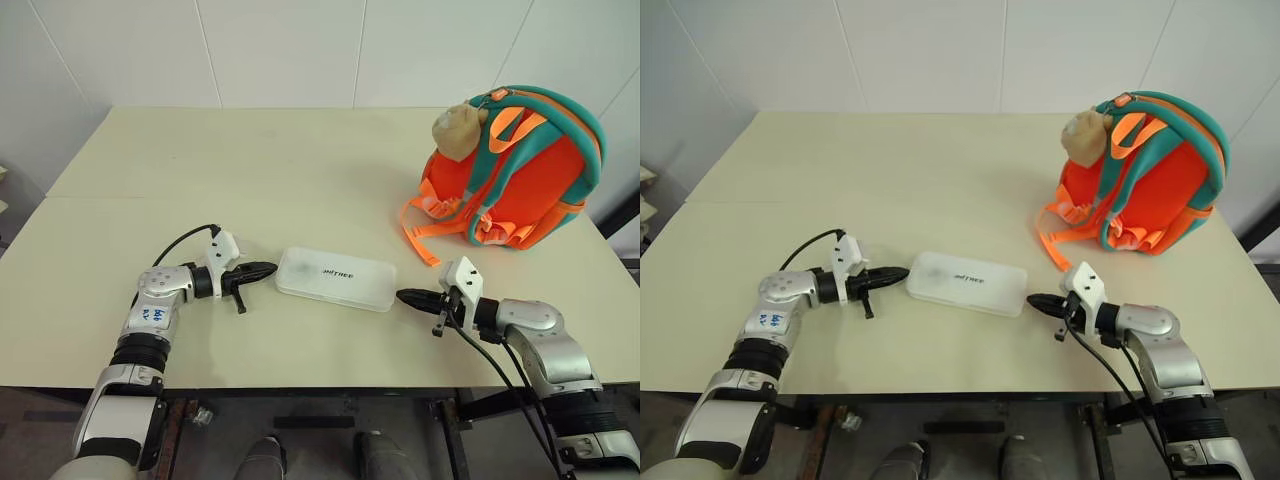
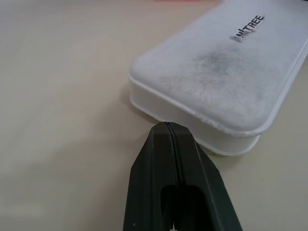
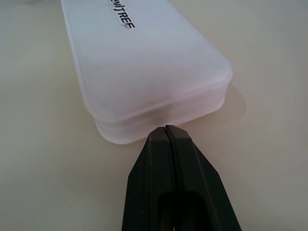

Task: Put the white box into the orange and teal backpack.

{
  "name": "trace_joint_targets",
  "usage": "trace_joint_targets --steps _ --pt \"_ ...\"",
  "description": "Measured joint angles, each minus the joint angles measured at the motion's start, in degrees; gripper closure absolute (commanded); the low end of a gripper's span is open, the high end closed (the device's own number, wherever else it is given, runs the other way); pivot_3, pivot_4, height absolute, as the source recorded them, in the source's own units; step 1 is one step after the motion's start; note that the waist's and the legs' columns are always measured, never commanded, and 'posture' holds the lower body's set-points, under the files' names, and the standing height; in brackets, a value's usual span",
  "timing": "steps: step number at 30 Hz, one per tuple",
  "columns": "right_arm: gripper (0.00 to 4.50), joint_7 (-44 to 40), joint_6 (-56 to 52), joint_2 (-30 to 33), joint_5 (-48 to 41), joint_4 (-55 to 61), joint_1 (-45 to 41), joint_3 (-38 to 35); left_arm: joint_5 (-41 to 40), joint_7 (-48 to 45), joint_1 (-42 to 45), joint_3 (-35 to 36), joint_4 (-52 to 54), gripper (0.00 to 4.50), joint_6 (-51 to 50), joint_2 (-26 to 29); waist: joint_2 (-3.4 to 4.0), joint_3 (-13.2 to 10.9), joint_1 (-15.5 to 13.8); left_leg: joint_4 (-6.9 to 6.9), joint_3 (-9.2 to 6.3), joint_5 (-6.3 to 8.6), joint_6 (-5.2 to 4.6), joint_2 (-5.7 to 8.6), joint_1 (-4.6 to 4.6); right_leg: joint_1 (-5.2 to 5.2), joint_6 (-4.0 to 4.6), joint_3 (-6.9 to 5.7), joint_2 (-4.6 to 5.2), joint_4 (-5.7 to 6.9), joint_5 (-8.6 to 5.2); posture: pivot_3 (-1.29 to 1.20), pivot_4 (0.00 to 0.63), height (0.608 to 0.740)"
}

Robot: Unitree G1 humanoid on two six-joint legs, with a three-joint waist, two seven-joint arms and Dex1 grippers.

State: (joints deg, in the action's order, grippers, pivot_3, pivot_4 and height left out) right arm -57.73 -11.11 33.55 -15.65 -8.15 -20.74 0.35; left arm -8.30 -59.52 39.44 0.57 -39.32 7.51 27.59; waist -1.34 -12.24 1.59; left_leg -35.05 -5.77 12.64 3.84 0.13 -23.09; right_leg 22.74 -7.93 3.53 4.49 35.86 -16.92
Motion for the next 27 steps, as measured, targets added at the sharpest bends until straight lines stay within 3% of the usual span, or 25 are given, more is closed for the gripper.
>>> trace_joint_targets --steps 7,17,27 --pt "4.47 0.1 1.3 -0.9 0.8 -2.3 -1.7 0.0 -0.1 1.0 -0.8 0.1 1.4 4.5 -1.1 -0.3 0.0 0.0 0.1 0.01 0.0 0.0 0.0 0.0 0.01 0.0 0.0 0.01 0.0 0.0 0.0 0.0 0.15 0.74" --pt "4.47 -1.4 5.2 -1.0 2.9 -11.4 -7.6 -0.1 -1.5 2.3 -10.7 0.5 16.4 4.5 -9.0 -0.5 0.0 0.0 0.1 0.01 -0.01 0.0 0.0 -0.01 0.04 -0.01 0.01 0.01 0.0 0.04 0.0 0.0 0.15 0.74" --pt "4.47 -3.0 6.9 -1.4 3.1 -14.2 -9.2 0.6 -1.8 5.0 -11.2 1.1 18.3 4.5 -11.0 -0.2 0.0 0.0 0.1 0.02 0.0 -0.01 0.01 -0.01 0.04 -0.01 0.01 0.01 0.0 0.01 0.0 0.0 0.15 0.74"
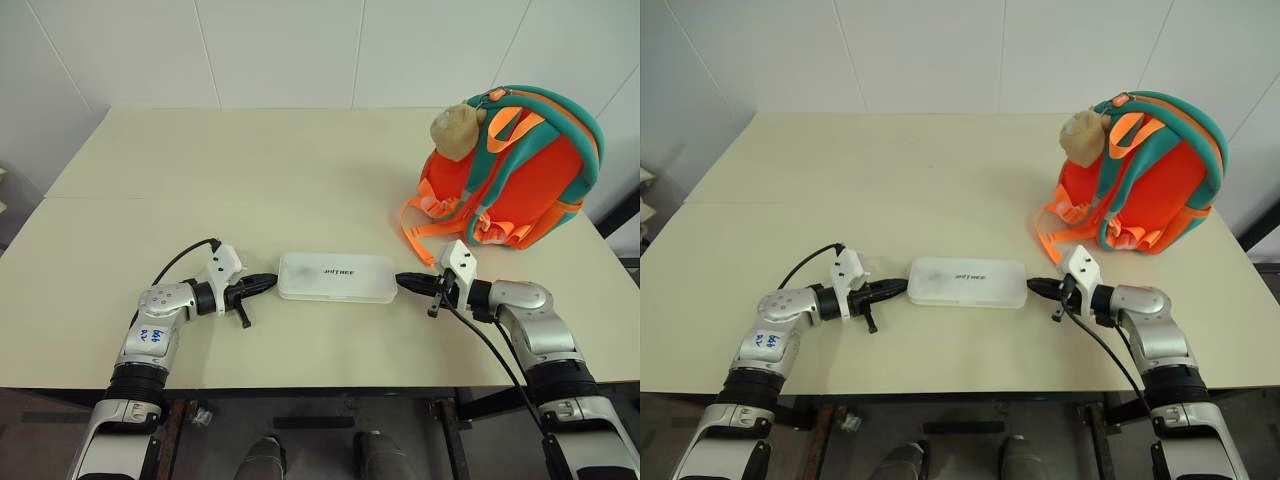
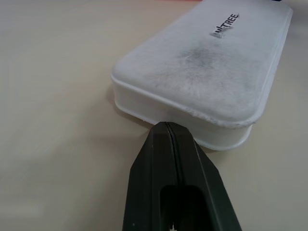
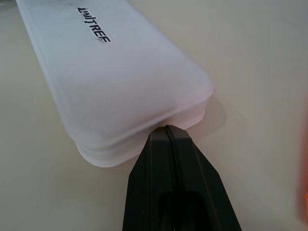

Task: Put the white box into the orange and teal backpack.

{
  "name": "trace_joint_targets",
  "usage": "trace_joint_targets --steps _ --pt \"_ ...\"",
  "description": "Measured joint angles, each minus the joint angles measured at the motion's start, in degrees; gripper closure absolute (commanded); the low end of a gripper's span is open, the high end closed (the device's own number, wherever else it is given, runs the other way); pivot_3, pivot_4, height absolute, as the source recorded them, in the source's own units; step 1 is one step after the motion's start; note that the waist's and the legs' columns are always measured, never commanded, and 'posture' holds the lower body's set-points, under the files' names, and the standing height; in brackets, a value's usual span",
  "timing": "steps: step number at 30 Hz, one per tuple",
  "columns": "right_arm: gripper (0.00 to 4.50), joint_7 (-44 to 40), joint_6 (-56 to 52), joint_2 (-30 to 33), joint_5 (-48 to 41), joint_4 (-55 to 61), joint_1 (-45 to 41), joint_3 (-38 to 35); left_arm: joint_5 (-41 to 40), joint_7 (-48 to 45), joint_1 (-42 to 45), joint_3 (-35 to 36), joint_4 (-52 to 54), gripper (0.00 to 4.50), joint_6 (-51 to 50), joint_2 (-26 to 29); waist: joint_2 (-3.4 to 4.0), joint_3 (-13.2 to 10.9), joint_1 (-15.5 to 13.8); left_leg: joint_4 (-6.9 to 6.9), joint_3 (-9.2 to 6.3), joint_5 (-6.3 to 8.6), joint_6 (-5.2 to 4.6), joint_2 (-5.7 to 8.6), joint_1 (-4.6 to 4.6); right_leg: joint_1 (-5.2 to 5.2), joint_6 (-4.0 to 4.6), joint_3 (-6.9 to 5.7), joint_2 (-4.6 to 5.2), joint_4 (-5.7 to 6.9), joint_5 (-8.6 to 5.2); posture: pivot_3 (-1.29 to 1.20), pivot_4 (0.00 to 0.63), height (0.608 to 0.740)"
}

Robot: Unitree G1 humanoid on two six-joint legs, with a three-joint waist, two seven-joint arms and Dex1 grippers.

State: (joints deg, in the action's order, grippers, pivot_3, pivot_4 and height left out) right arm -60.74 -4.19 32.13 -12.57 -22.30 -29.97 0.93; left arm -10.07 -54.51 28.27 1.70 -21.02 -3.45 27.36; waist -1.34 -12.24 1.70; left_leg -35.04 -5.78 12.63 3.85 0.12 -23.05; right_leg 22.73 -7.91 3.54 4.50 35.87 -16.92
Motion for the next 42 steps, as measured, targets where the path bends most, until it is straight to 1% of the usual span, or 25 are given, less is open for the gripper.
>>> trace_joint_targets --steps 2,4,7,11,14,15,16,20,22,24,26,28,32,35,42 --pt "4.12 0.0 0.0 0.1 0.1 -0.7 -0.7 0.0 -0.9 0.0 0.0 0.0 0.5 4.13 -2.0 0.0 0.0 0.0 0.0 0.0 0.0 0.0 0.0 0.0 0.0 0.0 0.0 0.0 0.0 0.0 0.0 0.0 0.15 0.74" --pt "3.62 0.0 0.2 0.7 0.2 -1.5 -1.2 -0.1 -1.0 0.4 0.0 0.0 1.1 3.68 -2.6 0.1 0.0 0.0 0.0 0.0 0.0 0.0 0.0 0.0 -0.01 0.0 0.0 0.0 0.0 -0.01 0.0 0.0 0.15 0.74" --pt "2.61 -0.5 0.4 2.5 0.2 -3.0 -2.7 -0.4 -1.2 0.5 -0.1 0.0 3.9 2.75 -4.2 1.8 0.0 0.0 0.0 0.02 0.0 0.0 0.0 0.0 -0.02 0.01 0.0 0.0 0.0 -0.04 0.0 0.0 0.15 0.74" --pt "1.25 -2.5 -0.3 6.3 -0.1 -3.4 -4.0 -1.5 -1.6 -0.1 -0.6 1.4 4.6 1.48 -6.8 6.4 0.01 0.0 0.1 0.08 0.01 0.01 0.0 -0.01 0.0 0.02 0.04 0.0 0.0 -0.04 -0.02 0.0 0.15 0.74" --pt "0.24 -5.5 -5.0 9.3 -0.4 -2.7 -5.1 -1.2 -3.5 -1.0 0.3 2.9 2.7 0.52 -11.3 8.3 0.01 0.0 0.1 0.06 0.0 0.01 0.0 0.0 0.0 0.02 0.04 0.0 0.0 -0.03 -0.03 0.0 0.15 0.74" --pt "0.0 -6.6 -7.6 10.0 -0.4 -2.3 -5.5 -0.8 -4.8 -1.6 1.2 3.1 1.9 0.24 -14.2 8.4 0.01 0.0 0.0 0.04 0.0 0.01 -0.01 -0.01 -0.01 0.02 0.04 -0.02 0.0 -0.03 -0.03 0.0 0.15 0.74" --pt "0.0 -7.5 -10.3 10.5 -0.4 -1.7 -6.0 -0.3 -6.2 -2.3 2.2 3.5 1.1 0.05 -17.4 8.4 0.01 0.0 -0.1 0.03 -0.01 0.01 -0.01 0.0 -0.03 0.02 0.04 -0.03 0.0 -0.02 -0.03 0.0 0.15 0.74" --pt "0.0 -9.1 -18.4 10.6 -0.9 0.3 -7.1 1.1 -10.4 -3.9 5.7 4.1 -0.1 0.05 -27.0 8.4 0.01 0.0 0.0 0.03 -0.01 0.01 0.0 0.0 -0.04 0.02 0.04 -0.03 0.0 -0.03 -0.03 0.0 0.15 0.74" --pt "0.0 -9.7 -21.7 10.7 -1.2 1.0 -7.2 1.3 -13.8 -5.4 8.1 4.3 -1.2 0.05 -36.0 8.4 0.01 0.0 0.0 0.04 -0.02 0.02 -0.01 0.0 -0.05 0.03 0.02 -0.04 0.0 -0.03 -0.04 0.0 0.15 0.74" --pt "0.0 -9.8 -22.9 10.2 -1.3 1.5 -7.7 1.8 -14.7 -5.6 10.7 3.7 -4.2 0.05 -42.3 7.7 0.01 0.0 0.0 0.04 -0.02 0.02 -0.01 0.0 -0.05 0.03 0.01 -0.05 -0.01 -0.03 -0.04 0.0 0.15 0.74" --pt "0.0 -9.8 -23.1 9.0 -0.9 1.4 -8.7 3.0 -15.6 -5.0 14.9 2.8 -9.1 0.05 -50.8 5.9 0.01 0.0 0.1 0.0 -0.02 0.02 -0.01 0.02 -0.05 0.02 -0.02 -0.05 -0.01 -0.01 -0.03 0.0 0.15 0.74" --pt "0.0 -9.8 -22.9 7.7 -0.8 1.4 -9.1 3.8 -16.6 -5.3 17.3 1.2 -9.7 0.05 -57.1 5.2 0.01 0.0 0.1 0.0 -0.02 0.02 -0.01 0.03 -0.05 0.01 -0.04 -0.03 0.0 -0.01 -0.04 0.0 0.15 0.74" --pt "0.0 -10.0 -22.9 7.7 -0.6 0.5 -9.2 4.1 -16.8 -6.1 18.5 0.0 -9.5 0.05 -61.4 5.2 0.01 0.0 0.1 0.03 -0.03 0.04 0.03 0.02 -0.05 0.02 -0.04 -0.04 0.0 -0.02 -0.09 0.0 0.15 0.74" --pt "0.0 -10.7 -22.9 7.4 -0.5 0.4 -9.7 5.1 -17.5 -5.9 20.9 0.0 -12.6 0.05 -66.1 4.2 0.01 0.0 0.1 0.01 -0.02 0.04 0.03 0.03 -0.04 0.01 -0.05 -0.04 0.0 -0.01 -0.09 0.0 0.15 0.74" --pt "0.0 -11.6 -22.5 5.1 -0.3 0.4 -9.9 6.7 -18.4 -6.1 23.1 -0.6 -15.4 0.05 -70.8 2.0 0.01 0.0 0.0 0.01 -0.03 0.04 0.05 0.03 -0.04 0.01 -0.05 -0.04 0.0 -0.01 -0.09 0.0 0.15 0.74"
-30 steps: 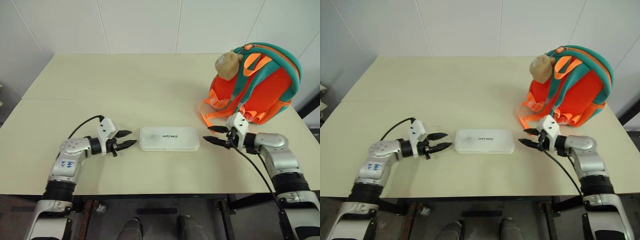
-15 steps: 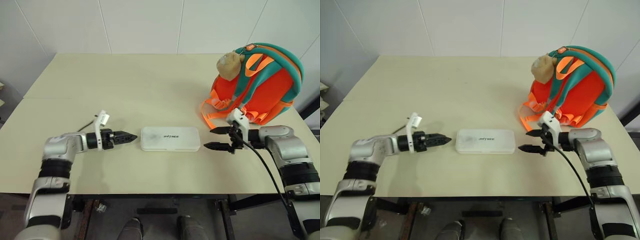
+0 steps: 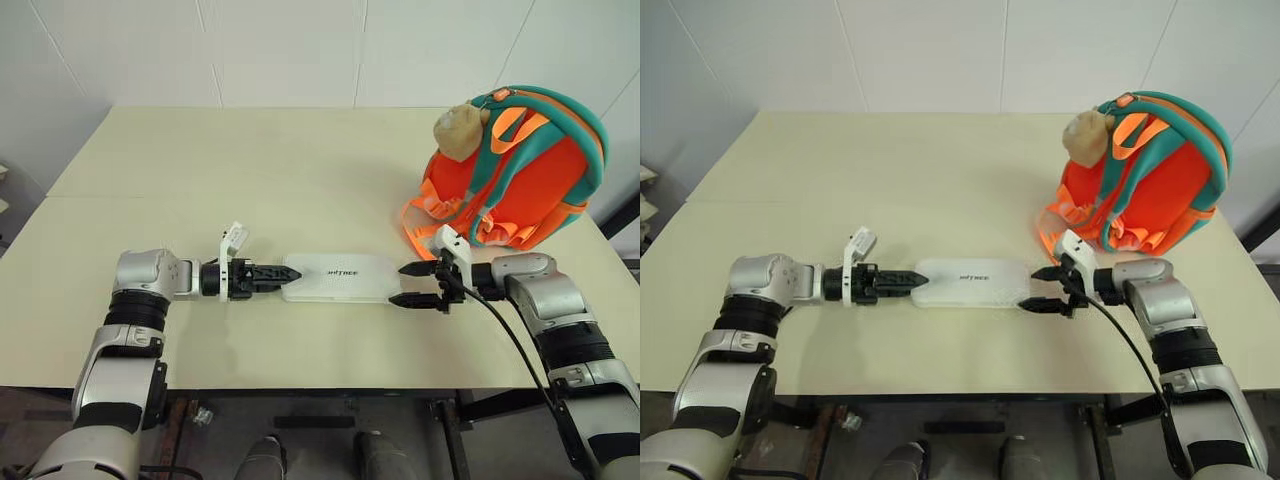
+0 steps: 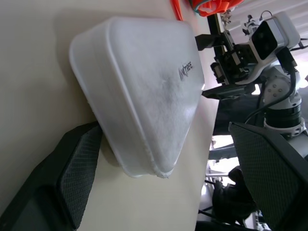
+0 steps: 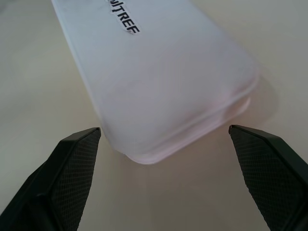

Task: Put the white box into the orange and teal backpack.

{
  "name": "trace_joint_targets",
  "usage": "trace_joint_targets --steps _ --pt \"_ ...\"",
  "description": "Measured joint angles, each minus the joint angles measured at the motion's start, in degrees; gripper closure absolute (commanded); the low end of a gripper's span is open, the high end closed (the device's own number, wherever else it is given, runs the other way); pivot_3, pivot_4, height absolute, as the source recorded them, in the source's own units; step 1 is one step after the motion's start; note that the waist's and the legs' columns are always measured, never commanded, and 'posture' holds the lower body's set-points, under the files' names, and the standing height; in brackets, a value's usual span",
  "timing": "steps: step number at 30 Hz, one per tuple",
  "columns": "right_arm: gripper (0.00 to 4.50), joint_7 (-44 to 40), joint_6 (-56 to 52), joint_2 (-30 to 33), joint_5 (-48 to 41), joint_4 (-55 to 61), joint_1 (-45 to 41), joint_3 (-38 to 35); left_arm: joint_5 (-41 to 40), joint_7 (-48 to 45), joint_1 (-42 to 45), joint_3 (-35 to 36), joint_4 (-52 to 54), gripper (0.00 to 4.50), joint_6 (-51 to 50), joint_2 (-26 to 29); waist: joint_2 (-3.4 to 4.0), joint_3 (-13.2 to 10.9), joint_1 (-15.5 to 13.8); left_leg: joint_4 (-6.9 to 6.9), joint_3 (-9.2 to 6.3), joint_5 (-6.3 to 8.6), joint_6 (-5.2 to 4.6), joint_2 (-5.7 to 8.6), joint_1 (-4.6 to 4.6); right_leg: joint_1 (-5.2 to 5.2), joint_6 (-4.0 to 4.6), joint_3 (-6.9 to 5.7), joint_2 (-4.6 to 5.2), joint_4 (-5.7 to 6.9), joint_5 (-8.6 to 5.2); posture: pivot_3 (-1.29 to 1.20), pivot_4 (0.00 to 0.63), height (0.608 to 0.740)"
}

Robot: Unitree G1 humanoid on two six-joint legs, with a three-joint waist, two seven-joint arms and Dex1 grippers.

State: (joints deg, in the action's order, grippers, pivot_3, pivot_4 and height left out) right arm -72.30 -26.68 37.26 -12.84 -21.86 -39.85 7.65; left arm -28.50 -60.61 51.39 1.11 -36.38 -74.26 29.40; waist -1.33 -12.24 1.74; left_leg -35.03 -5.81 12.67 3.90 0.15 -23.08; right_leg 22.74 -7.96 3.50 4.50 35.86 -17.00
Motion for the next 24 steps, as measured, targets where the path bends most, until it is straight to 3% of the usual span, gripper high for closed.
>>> trace_joint_targets --steps 15,24 --pt "0.0 -2.2 5.6 -1.0 0.0 1.6 3.3 0.2 2.1 -5.5 7.3 -1.8 -16.1 0.05 3.7 -4.1 0.0 0.0 -0.1 -0.04 -0.03 -0.02 0.03 0.06 0.0 -0.05 -0.05 0.0 0.02 0.0 0.03 0.0 0.15 0.74" --pt "0.0 -1.8 7.8 1.7 -0.3 6.9 9.2 -1.3 4.5 -13.7 8.8 -8.0 -18.1 0.05 5.2 -4.5 0.0 0.0 -0.1 0.0 -0.04 0.0 0.02 0.07 -0.03 -0.05 -0.09 0.0 0.02 -0.07 -0.01 0.0 0.15 0.74"
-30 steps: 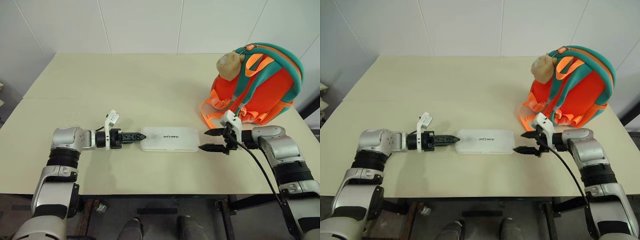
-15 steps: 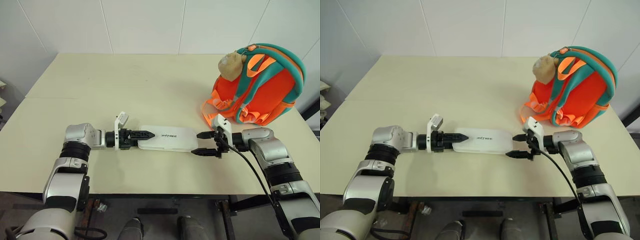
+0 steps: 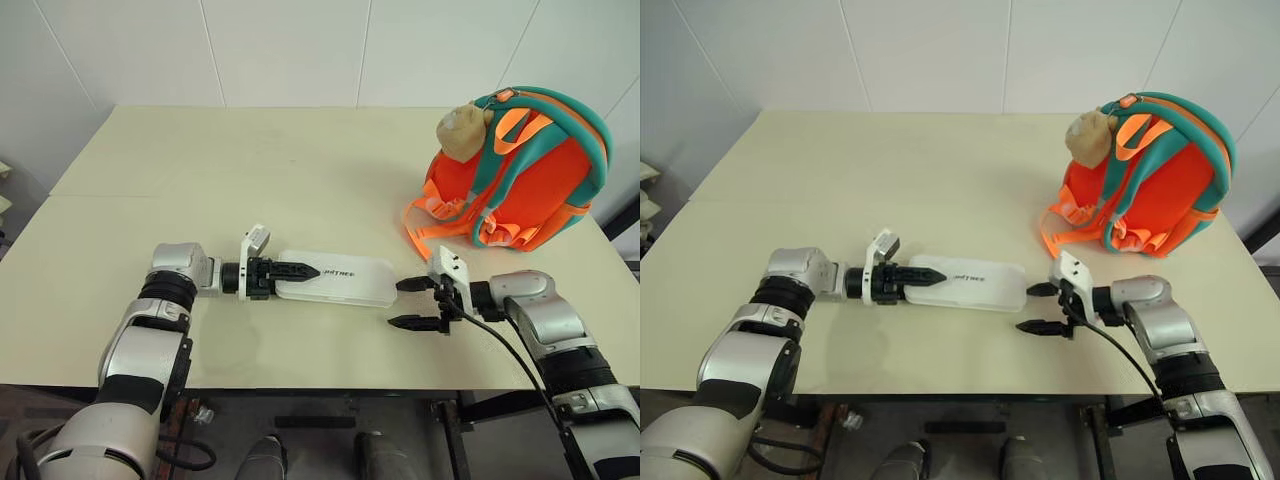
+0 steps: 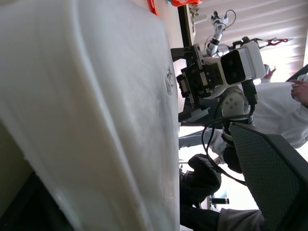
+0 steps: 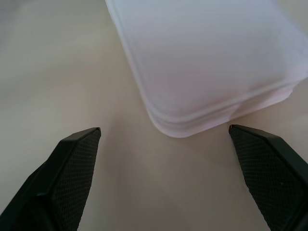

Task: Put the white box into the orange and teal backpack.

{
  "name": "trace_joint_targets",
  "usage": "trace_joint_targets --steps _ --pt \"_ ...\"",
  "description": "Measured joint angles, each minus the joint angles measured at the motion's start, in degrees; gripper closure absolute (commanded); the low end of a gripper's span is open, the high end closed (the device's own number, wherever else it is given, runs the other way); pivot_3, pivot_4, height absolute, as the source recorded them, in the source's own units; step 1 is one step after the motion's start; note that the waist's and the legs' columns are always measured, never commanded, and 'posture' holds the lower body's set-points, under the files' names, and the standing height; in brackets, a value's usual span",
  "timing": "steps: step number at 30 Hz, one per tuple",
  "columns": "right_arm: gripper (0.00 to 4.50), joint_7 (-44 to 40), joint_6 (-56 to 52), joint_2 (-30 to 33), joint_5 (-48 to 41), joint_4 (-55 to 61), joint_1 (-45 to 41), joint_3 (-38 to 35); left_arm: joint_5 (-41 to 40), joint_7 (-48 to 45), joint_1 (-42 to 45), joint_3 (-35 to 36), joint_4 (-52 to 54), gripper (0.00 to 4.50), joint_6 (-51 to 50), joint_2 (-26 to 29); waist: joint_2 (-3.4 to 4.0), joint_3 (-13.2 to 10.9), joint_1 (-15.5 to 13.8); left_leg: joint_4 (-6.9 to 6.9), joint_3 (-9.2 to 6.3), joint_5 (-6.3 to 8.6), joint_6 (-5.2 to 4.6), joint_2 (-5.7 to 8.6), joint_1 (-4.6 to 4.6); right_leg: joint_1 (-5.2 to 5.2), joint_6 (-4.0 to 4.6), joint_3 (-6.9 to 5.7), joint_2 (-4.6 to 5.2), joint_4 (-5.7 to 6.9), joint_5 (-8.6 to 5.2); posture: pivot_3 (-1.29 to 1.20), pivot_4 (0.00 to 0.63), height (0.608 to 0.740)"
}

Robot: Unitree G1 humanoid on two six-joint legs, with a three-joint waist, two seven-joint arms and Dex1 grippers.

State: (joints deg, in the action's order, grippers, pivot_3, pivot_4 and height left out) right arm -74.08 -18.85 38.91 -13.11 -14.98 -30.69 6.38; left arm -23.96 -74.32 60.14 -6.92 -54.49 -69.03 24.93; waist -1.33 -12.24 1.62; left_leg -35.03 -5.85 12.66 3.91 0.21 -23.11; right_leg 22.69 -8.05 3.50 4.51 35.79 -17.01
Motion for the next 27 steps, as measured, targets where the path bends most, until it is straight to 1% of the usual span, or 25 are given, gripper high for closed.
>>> trace_joint_targets --steps 3,6,11,14,16,20,22,27 --pt "0.0 0.0 0.1 1.5 -0.4 1.8 2.1 -0.8 0.5 -2.1 0.0 -1.8 0.3 0.05 0.0 0.1 0.0 0.0 0.0 0.0 0.0 0.01 -0.02 0.0 -0.01 0.0 0.0 0.0 0.0 -0.01 -0.01 0.0 0.15 0.74" --pt "0.0 0.3 0.1 2.3 -0.8 3.7 4.3 -1.8 0.5 -2.2 0.0 -2.0 0.5 0.05 -0.1 0.1 0.0 0.0 0.0 -0.01 0.0 0.02 -0.02 0.0 -0.01 0.0 0.0 0.0 0.0 -0.01 -0.01 0.0 0.15 0.74" --pt "0.0 1.2 -0.1 3.0 -1.2 5.9 6.4 -2.4 0.4 0.2 0.0 1.0 -0.2 0.05 0.3 -1.3 -0.01 0.0 -0.1 -0.04 -0.03 0.01 -0.02 0.0 0.0 -0.02 0.0 -0.01 0.0 0.02 -0.01 0.0 0.15 0.74" --pt "0.0 1.6 -0.1 3.0 -1.7 6.6 7.2 -2.8 0.4 2.4 -0.1 3.4 -0.4 0.63 0.6 -2.3 -0.01 0.0 0.0 -0.06 -0.03 0.01 -0.02 0.0 0.0 -0.02 -0.01 0.0 0.0 0.02 0.0 0.0 0.15 0.74" --pt "0.0 1.9 -0.2 3.0 -2.1 7.2 7.8 -3.0 0.3 3.3 -0.5 4.3 -0.4 1.22 0.7 -2.5 -0.01 0.0 0.0 -0.04 -0.03 0.01 -0.02 0.0 0.0 -0.01 -0.01 0.0 0.0 0.01 0.0 0.0 0.15 0.74" --pt "0.0 2.3 -0.9 3.6 -2.9 9.1 9.4 -3.3 -0.5 3.0 -2.7 4.7 2.4 2.55 -1.4 -2.4 -0.01 0.0 0.1 -0.03 -0.03 0.02 -0.02 0.0 0.0 -0.01 -0.01 0.0 0.0 0.0 -0.01 0.0 0.15 0.74" --pt "0.0 2.3 -1.2 3.7 -3.3 9.5 9.7 -3.5 -0.7 2.9 -3.7 4.6 4.3 3.08 -2.6 -2.2 -0.01 0.0 0.1 -0.03 -0.03 0.02 -0.02 -0.01 0.0 -0.01 0.0 0.0 0.0 0.01 -0.01 0.0 0.15 0.74" --pt "0.0 2.6 -1.2 4.0 -3.7 9.9 10.8 -4.3 -2.4 2.9 -7.0 5.0 10.1 3.13 -5.0 -1.0 -0.01 0.0 0.1 -0.03 -0.03 0.02 -0.02 -0.01 0.01 -0.02 0.0 0.0 0.0 0.03 -0.01 0.0 0.15 0.74"
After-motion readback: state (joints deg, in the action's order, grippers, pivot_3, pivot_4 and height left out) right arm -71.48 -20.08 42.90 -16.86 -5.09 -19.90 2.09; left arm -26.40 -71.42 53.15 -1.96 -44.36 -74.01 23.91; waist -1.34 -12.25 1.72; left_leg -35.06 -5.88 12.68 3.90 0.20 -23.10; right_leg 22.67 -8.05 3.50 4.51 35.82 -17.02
